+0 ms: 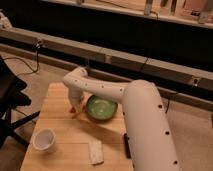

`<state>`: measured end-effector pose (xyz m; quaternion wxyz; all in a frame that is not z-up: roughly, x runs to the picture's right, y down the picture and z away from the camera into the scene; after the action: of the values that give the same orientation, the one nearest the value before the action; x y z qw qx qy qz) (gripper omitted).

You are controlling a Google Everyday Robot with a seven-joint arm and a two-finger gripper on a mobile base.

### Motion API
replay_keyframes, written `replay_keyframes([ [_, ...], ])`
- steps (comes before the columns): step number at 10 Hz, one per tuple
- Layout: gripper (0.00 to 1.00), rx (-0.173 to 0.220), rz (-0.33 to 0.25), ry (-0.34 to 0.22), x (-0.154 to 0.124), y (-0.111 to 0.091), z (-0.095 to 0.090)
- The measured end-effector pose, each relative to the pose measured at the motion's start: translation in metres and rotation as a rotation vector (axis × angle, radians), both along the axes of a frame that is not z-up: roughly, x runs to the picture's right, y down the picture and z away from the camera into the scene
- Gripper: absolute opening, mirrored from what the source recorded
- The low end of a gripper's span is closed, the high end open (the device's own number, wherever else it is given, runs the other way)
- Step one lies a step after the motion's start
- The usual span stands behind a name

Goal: Drag the pepper across the table

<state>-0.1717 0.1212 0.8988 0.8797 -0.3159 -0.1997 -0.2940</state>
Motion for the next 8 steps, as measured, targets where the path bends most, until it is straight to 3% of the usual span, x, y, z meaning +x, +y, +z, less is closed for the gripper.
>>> replay_keyframes([
  [8, 0.0, -0.019, 0.02, -0.008, 0.016, -0.003, 0.003],
])
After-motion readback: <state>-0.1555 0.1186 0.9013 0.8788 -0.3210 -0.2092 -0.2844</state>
